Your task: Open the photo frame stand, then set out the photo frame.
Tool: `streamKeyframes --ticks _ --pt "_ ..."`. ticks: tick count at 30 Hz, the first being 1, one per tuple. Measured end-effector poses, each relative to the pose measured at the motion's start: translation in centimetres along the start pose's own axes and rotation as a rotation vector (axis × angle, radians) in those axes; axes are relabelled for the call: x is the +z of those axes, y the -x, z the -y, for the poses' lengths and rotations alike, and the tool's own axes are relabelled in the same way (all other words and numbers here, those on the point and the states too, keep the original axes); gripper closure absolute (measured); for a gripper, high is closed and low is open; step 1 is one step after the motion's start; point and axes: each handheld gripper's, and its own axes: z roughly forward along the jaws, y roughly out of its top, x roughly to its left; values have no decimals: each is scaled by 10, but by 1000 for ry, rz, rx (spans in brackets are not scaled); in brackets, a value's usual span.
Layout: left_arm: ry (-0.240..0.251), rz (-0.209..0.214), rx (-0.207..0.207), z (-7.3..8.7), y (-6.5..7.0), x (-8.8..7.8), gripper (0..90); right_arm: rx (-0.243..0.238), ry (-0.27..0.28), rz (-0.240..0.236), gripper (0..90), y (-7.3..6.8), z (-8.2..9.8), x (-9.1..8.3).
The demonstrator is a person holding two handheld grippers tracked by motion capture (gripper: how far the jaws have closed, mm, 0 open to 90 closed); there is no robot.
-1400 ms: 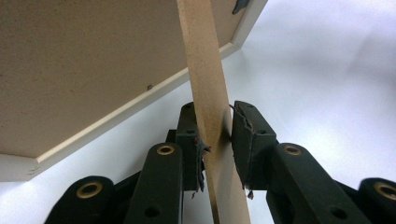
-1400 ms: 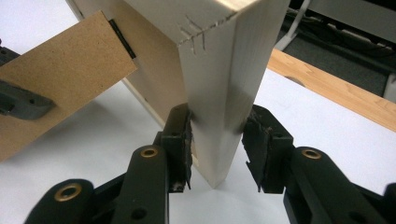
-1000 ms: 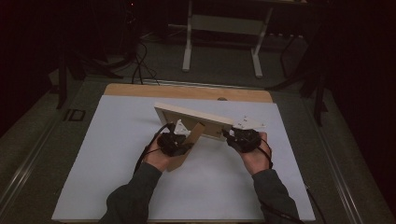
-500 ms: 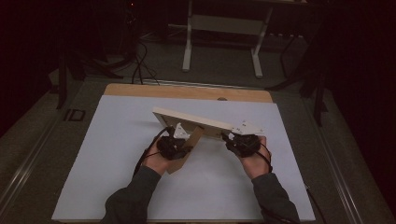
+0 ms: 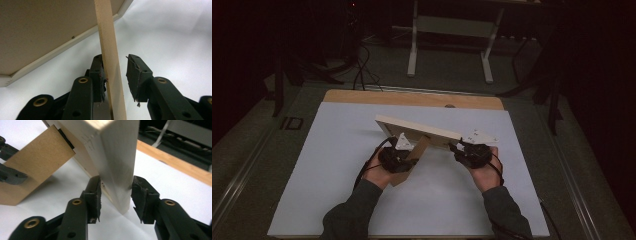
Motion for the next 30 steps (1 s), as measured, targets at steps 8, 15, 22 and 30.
streamKeyframes --ticks 8,15,22,30 --pt "40 12 1 4 -2 -11 647 -1 -28 -25 504 1 3 3" --pt "62 20 -23 8 -5 -19 643 1 -46 -43 508 4 4 1" --pt "97 17 -76 13 -17 -32 626 -22 -94 -82 517 6 12 -3" --pt "116 3 -162 16 -33 -39 664 -12 -122 -82 628 15 21 -12"
